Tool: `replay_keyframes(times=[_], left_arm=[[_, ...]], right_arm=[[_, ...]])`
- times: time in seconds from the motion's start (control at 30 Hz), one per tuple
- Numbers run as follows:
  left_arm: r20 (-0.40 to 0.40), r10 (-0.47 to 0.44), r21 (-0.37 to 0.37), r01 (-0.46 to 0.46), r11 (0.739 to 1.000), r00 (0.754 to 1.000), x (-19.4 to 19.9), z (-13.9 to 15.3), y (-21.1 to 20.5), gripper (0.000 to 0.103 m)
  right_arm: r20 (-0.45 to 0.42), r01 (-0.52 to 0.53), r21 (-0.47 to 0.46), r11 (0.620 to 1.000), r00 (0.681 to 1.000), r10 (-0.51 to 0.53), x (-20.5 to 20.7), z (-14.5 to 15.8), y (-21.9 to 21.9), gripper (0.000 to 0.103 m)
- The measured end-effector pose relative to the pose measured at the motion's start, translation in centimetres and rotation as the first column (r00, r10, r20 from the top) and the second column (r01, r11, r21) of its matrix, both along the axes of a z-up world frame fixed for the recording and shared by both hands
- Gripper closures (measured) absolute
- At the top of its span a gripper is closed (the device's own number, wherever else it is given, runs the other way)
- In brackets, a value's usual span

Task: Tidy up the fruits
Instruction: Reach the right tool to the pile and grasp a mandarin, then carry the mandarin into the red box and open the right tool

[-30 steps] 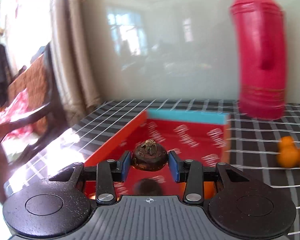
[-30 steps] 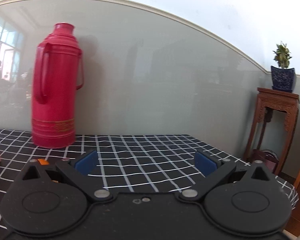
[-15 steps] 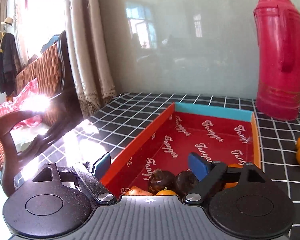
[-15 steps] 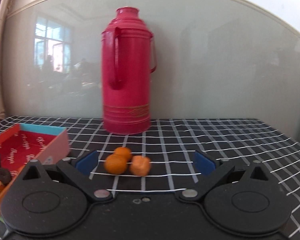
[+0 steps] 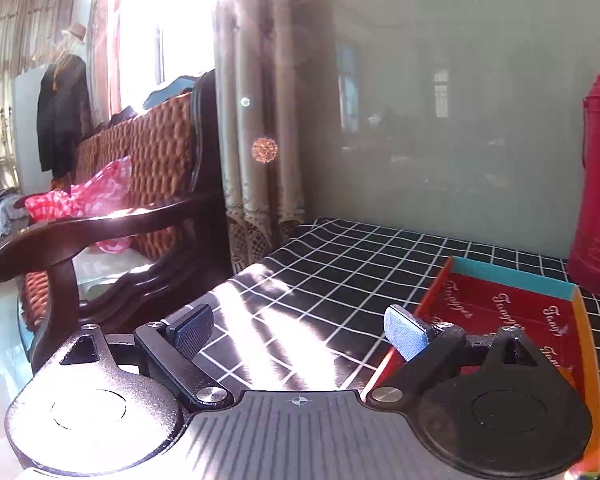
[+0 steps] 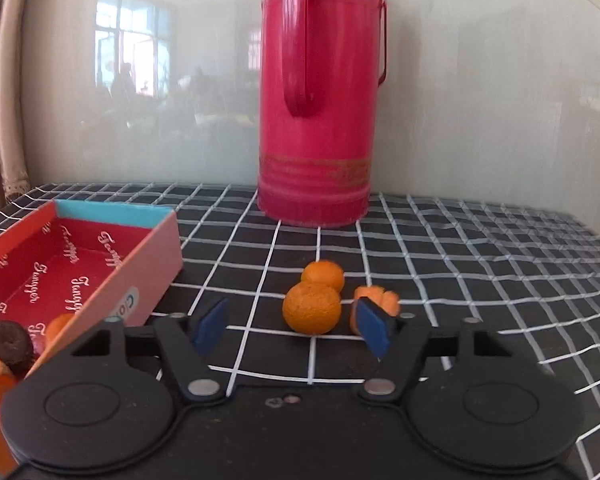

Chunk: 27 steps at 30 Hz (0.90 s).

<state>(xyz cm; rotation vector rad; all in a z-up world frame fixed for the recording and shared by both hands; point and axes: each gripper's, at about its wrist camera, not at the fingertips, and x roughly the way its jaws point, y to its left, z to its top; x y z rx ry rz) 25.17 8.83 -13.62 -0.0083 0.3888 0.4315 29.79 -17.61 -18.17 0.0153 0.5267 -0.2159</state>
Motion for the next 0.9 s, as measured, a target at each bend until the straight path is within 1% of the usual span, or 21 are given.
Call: replay_keyframes(times=[0.07,0.23,0.33,0.4,0.43,0.47,0.53,0.57,0.67,0.77,0.83,0.9], left_arm=[[0.002,0.031,-0.006,-0.031,1.000,1.000,-0.2,-0.1,1.4,0.011],[0.001,0.099,0.015,-0.099,0.995,0.995,-0.5,-0.2,4.2,0.011],[0.003,0.128,0.012,-0.128,0.992,0.992,-0.8,-0.3,5.4,0.011],[0.000,0.144,0.012,-0.144,0.990,0.990,-0.8,-0.4,6.1,0.010],[-0.002,0.150,0.012,-0.150,0.989,0.989,-0.8,-0.4,6.3,0.010],[-0.003,0.155,0.010,-0.155,0.988,0.988,-0.9,-0.4,6.5,0.010],[-0.007,0.162,0.007,-0.162,0.987,0.987,-0.9,-0.5,7.0,0.010],[-0.008,0.164,0.005,-0.164,0.986,0.986,-0.9,-0.5,7.2,0.010],[-0.017,0.175,0.001,-0.175,0.985,0.984,-0.7,-0.7,7.8,0.010],[-0.022,0.190,-0.016,-0.190,0.982,0.982,-0.7,-0.8,8.5,0.010],[-0.024,0.202,-0.027,-0.202,0.979,0.979,-0.9,-0.9,9.1,0.010],[-0.025,0.214,-0.040,-0.215,0.976,0.976,-1.0,-0.9,9.7,0.010]], right_arm=[[-0.022,0.011,0.016,1.000,1.000,-0.011,0.8,-0.3,-0.2,0.053],[-0.049,0.070,0.013,0.997,0.996,-0.069,2.1,-0.7,-0.9,0.053],[-0.070,0.067,0.008,0.998,0.995,-0.067,2.7,-0.9,-0.9,0.053],[-0.091,0.070,-0.012,0.997,0.993,-0.071,3.5,-1.3,-0.6,0.052],[-0.095,0.073,-0.019,0.997,0.993,-0.074,3.8,-1.4,-0.6,0.054],[-0.095,0.077,-0.022,0.997,0.992,-0.079,4.0,-1.3,-0.6,0.057],[-0.108,0.091,-0.036,0.995,0.990,-0.095,4.5,-1.4,-0.8,0.066],[-0.112,0.101,-0.048,0.994,0.988,-0.106,4.6,-1.4,-0.8,0.073],[-0.106,0.112,-0.042,0.993,0.988,-0.116,4.6,-1.4,-1.0,0.073],[-0.100,0.109,-0.062,0.992,0.988,-0.115,4.5,-1.5,-0.7,0.074],[-0.090,0.093,-0.026,0.995,0.991,-0.095,4.3,-1.3,-0.5,0.074],[-0.060,0.067,-0.002,0.998,0.996,-0.067,3.7,-0.8,-0.1,0.074]])
